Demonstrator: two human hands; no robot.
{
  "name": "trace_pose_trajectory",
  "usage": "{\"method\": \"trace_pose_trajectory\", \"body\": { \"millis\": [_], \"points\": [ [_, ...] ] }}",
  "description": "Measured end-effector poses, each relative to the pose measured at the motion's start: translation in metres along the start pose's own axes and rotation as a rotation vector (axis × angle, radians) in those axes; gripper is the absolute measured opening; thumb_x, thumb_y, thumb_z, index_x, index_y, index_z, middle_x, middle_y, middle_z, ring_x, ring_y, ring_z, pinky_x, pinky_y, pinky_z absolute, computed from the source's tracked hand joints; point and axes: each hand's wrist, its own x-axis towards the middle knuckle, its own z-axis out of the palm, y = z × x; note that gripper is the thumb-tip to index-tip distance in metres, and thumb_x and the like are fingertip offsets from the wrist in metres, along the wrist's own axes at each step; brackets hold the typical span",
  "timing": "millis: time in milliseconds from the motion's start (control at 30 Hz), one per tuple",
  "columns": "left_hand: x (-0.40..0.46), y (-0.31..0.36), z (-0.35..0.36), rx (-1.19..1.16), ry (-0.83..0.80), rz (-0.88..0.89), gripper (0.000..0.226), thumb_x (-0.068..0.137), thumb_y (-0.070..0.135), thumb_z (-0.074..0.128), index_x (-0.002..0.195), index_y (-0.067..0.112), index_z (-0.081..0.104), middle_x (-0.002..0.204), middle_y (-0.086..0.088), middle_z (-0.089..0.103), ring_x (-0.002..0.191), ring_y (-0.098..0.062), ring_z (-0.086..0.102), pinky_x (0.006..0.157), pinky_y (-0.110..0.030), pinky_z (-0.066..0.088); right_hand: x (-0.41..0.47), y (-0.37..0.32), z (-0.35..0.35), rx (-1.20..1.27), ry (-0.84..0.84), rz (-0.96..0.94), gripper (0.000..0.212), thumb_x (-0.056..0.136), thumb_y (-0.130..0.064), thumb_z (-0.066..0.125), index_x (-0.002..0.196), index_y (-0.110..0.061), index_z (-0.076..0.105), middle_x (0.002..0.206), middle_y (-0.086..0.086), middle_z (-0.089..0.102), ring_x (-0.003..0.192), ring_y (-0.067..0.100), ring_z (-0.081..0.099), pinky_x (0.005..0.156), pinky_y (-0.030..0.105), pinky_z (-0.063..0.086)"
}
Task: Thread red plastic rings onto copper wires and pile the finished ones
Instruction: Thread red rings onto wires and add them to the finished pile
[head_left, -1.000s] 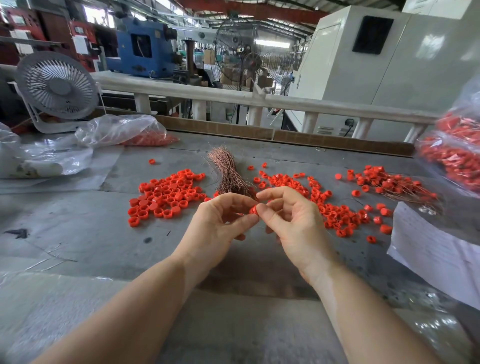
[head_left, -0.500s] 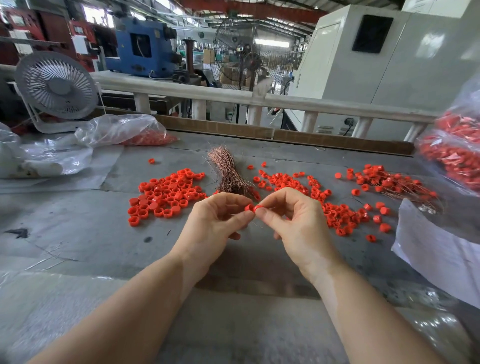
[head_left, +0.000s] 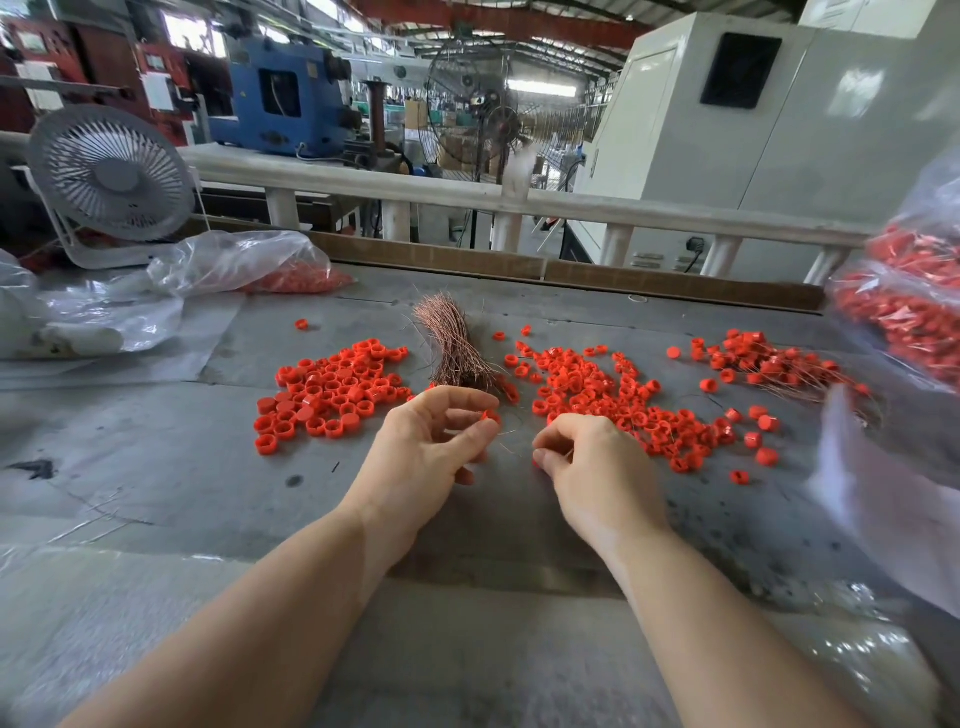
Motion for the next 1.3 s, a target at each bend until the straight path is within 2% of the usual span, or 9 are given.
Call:
{"method": "trace_pose_trajectory", "body": {
  "millis": [167, 333, 600, 833, 933, 1033, 1167, 1233, 1300],
  "points": [
    [-0.0007, 0.0005, 0.0000, 0.033, 0.000, -0.003, 0.017, 0.086, 0.006, 0.062, 0.090, 0.021, 0.069, 0.074, 0.002, 0.060, 0.059, -0.004, 0.059, 0.051, -0.016, 0.046, 0.0007, 0.0031, 0.0026, -0.098, 0.034, -0.020, 0.016, 0.091, -0.023, 0.057, 0.099, -0.024, 0.071, 0.102, -0.002, 0.062, 0.102, 0.019, 0.053, 0.076, 0.027, 0.040],
    [-0.0013, 0.0006, 0.0002, 0.025, 0.012, -0.011, 0.014, 0.089, 0.009, 0.058, 0.092, 0.018, 0.068, 0.079, 0.000, 0.066, 0.059, -0.005, 0.059, 0.051, -0.016, 0.047, 0.0008, 0.0013, 0.0018, -0.045, 0.093, -0.052, 0.017, 0.092, -0.020, 0.056, 0.100, -0.019, 0.071, 0.101, -0.001, 0.062, 0.101, 0.018, 0.053, 0.073, 0.027, 0.038],
    [-0.0003, 0.0012, 0.0010, 0.031, 0.078, -0.010, 0.014, 0.091, 0.018, 0.056, 0.081, 0.013, 0.063, 0.071, 0.004, 0.066, 0.056, -0.007, 0.057, 0.050, -0.018, 0.046, 0.0013, 0.0011, -0.0044, 0.067, 0.121, 0.001, 0.016, 0.087, -0.023, 0.064, 0.071, -0.021, 0.062, 0.082, -0.009, 0.054, 0.077, 0.010, 0.047, 0.056, 0.024, 0.021],
    [-0.0002, 0.0028, 0.0017, 0.032, 0.088, -0.023, 0.015, 0.091, 0.020, 0.055, 0.081, 0.010, 0.062, 0.069, 0.005, 0.066, 0.054, -0.006, 0.056, 0.050, -0.018, 0.046, 0.0017, -0.0002, -0.0052, 0.112, 0.128, -0.013, 0.019, 0.086, -0.029, 0.065, 0.070, -0.020, 0.059, 0.080, -0.007, 0.057, 0.075, 0.012, 0.048, 0.052, 0.023, 0.023],
    [-0.0002, 0.0026, 0.0016, 0.035, 0.090, -0.026, 0.016, 0.091, 0.020, 0.055, 0.081, 0.010, 0.062, 0.068, 0.005, 0.066, 0.053, -0.005, 0.056, 0.050, -0.018, 0.046, 0.0015, -0.0001, -0.0050, 0.123, 0.138, -0.004, 0.032, 0.085, -0.037, 0.065, 0.061, -0.019, 0.053, 0.069, -0.008, 0.053, 0.064, 0.011, 0.045, 0.049, 0.016, 0.025],
    [0.0001, 0.0021, 0.0010, 0.034, 0.091, -0.026, 0.016, 0.091, 0.021, 0.055, 0.081, 0.011, 0.062, 0.068, 0.005, 0.066, 0.053, -0.005, 0.056, 0.049, -0.018, 0.046, 0.0015, 0.0003, -0.0046, 0.124, 0.160, 0.004, 0.046, 0.084, -0.044, 0.063, 0.052, -0.016, 0.044, 0.058, -0.007, 0.045, 0.056, 0.011, 0.040, 0.047, 0.024, 0.023],
    [0.0004, 0.0012, 0.0012, 0.036, 0.092, -0.023, 0.017, 0.092, 0.021, 0.055, 0.079, 0.012, 0.062, 0.067, 0.005, 0.066, 0.052, -0.006, 0.055, 0.049, -0.018, 0.046, 0.0024, 0.0005, -0.0039, 0.188, 0.135, -0.084, 0.010, 0.078, -0.015, 0.073, 0.077, -0.020, 0.064, 0.082, -0.007, 0.055, 0.077, 0.016, 0.053, 0.067, 0.026, 0.039],
    [0.0003, 0.0008, 0.0008, 0.034, 0.085, -0.023, 0.018, 0.092, 0.021, 0.055, 0.079, 0.011, 0.062, 0.067, 0.005, 0.066, 0.052, -0.005, 0.055, 0.049, -0.018, 0.046, -0.0003, -0.0023, -0.0036, 0.214, 0.081, -0.169, 0.023, 0.076, -0.005, 0.072, 0.094, -0.019, 0.068, 0.086, -0.014, 0.051, 0.081, 0.011, 0.052, 0.076, 0.020, 0.042],
    [0.0003, 0.0005, 0.0004, 0.029, 0.074, -0.021, 0.017, 0.092, 0.022, 0.055, 0.080, 0.011, 0.062, 0.067, 0.005, 0.066, 0.053, -0.005, 0.055, 0.049, -0.018, 0.046, -0.0023, -0.0063, -0.0041, 0.245, 0.035, -0.251, 0.032, 0.078, -0.001, 0.069, 0.104, -0.020, 0.068, 0.089, -0.020, 0.049, 0.077, 0.006, 0.050, 0.075, 0.008, 0.037]
  ]
}}
